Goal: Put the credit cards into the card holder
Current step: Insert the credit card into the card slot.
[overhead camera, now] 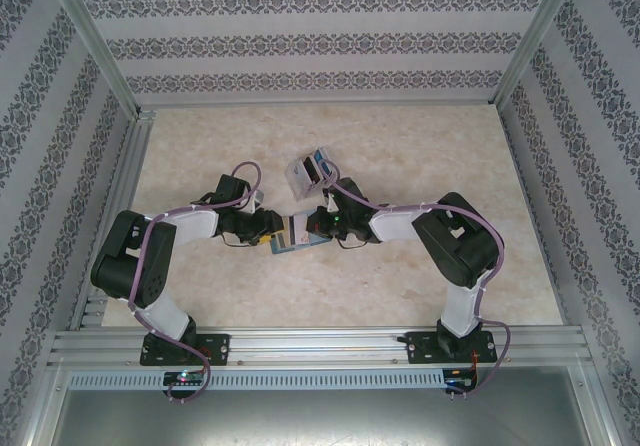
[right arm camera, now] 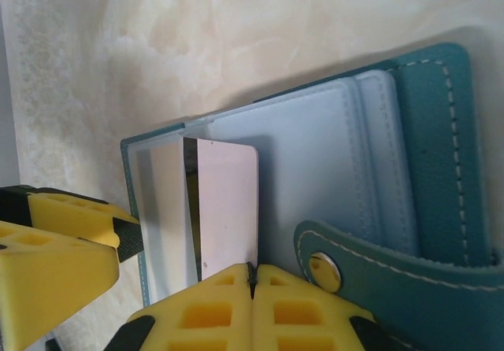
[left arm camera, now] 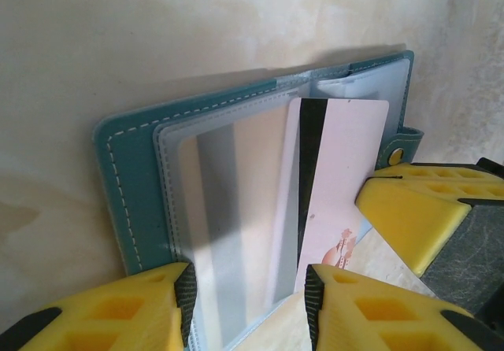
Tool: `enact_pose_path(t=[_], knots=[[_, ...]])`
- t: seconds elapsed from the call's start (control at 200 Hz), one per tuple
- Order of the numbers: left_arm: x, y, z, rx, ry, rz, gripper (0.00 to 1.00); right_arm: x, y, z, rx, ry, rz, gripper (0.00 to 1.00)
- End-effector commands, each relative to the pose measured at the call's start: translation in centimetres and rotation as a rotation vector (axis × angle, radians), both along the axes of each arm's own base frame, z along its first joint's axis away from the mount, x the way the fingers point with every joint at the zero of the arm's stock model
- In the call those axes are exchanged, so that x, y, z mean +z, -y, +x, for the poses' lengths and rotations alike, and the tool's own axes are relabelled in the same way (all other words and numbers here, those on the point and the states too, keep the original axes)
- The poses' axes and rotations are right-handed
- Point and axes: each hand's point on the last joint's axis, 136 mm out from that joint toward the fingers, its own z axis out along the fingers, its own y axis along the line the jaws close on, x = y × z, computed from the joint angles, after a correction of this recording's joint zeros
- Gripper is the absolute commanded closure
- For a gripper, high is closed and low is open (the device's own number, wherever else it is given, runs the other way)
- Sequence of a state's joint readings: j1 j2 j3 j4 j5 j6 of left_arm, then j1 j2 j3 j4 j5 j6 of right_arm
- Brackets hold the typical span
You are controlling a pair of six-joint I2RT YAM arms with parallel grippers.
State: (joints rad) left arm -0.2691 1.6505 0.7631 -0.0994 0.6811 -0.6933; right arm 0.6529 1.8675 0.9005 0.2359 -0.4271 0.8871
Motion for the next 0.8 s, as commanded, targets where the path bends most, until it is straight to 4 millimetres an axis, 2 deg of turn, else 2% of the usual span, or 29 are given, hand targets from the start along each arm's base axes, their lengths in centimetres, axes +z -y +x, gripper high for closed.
enact_pose_path(t=[0.0,0.35,0.56,0.794], knots=[[-1.0,0.2,-0.7,-0.016,-0.022,0.012,0.56,-0.1,-0.7,-1.5,0.067,-0.028,-0.007,1.00],[-0.6,0.2,-0.5,-0.013,-0.014,0.015,0.56,0.5,0.8,-1.8,0.093,-0.066,0.001,1.00],[-0.7,0.2,-0.5,-0.006,-0.019,0.012,0.56,0.5,-1.4,-1.4,0.141,-0.053,-0.039,1.00],[-0.6,0.1,-0.6,-0.005,-0.013,0.018,0.56,-1.1,-3.4,-1.7,0.198,-0.057,-0.165,1.00]])
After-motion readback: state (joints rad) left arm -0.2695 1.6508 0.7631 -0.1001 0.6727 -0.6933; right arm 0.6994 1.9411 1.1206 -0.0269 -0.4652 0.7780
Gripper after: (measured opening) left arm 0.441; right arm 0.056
